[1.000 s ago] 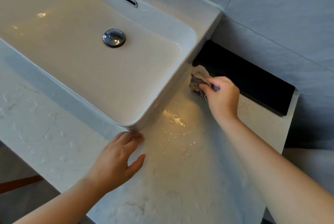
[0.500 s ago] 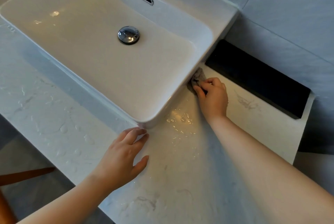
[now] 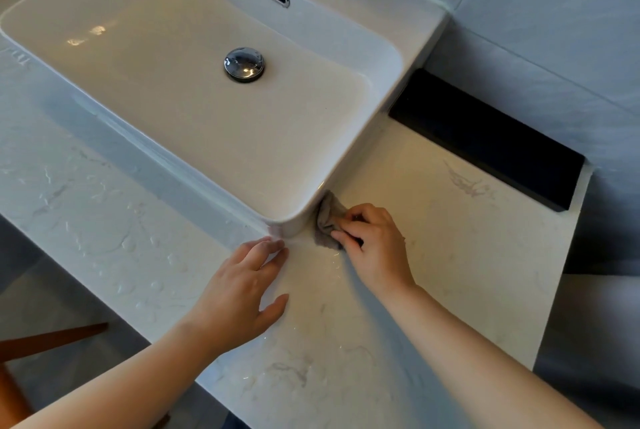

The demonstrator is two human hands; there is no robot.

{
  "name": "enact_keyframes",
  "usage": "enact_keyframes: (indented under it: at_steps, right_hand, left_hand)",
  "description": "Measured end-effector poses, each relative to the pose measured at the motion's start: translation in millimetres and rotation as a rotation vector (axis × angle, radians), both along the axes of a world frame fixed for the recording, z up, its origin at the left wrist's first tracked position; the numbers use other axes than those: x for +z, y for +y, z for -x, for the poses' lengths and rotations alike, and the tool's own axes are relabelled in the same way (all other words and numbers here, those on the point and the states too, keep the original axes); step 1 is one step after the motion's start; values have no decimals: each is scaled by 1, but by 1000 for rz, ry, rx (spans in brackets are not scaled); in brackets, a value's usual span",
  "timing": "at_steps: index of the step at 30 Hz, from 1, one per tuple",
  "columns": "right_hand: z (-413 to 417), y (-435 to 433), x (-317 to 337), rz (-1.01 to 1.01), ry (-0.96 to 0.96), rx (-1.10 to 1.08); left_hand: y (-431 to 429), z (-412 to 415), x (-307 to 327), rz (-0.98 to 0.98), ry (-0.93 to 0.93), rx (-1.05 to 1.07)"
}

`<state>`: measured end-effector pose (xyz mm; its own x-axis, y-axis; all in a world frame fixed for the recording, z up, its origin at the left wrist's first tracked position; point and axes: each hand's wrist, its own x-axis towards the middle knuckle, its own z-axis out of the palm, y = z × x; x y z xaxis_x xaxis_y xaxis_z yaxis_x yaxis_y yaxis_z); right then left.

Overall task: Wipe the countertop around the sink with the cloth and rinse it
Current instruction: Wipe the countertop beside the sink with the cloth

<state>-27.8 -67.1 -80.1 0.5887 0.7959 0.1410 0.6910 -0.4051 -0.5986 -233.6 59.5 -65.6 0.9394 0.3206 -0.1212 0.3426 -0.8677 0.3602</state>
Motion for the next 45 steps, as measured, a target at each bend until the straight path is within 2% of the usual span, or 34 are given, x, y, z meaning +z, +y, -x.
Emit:
enact_keyframes:
  at_steps: [3, 8, 14, 17, 20, 26, 30, 34, 42, 45]
  right_hand:
    - [-2, -8, 13, -17, 93, 15]
    - [-28, -2, 40, -124, 113, -148]
    - [-55, 22, 16, 91, 63, -293]
    - [-45, 26, 11, 34, 26, -363]
    - [-30, 34, 11, -6, 95, -437]
    - [-3, 26, 6, 13, 126, -344]
    - [18, 8, 4, 60, 57, -190]
    - [32, -14, 3, 72, 99, -70]
    - [48, -30, 26, -85, 214, -249]
    - [19, -31, 44, -168, 133, -343]
  left_hand:
    - [-1, 0, 1, -2, -6, 0]
    - [-2, -1, 1, 0, -16, -1]
    - [0, -1, 3, -20, -3, -22]
    - [1, -1, 4, -27, 6, -34]
    - [2, 0, 5, -12, 12, -43]
    - [5, 1, 7, 8, 30, -63]
    - [7, -1, 10, 1, 69, -90]
    - [10, 0, 10, -14, 96, -127]
    - [10, 1, 9, -33, 123, -140]
    - [9, 1, 10, -29, 128, -132]
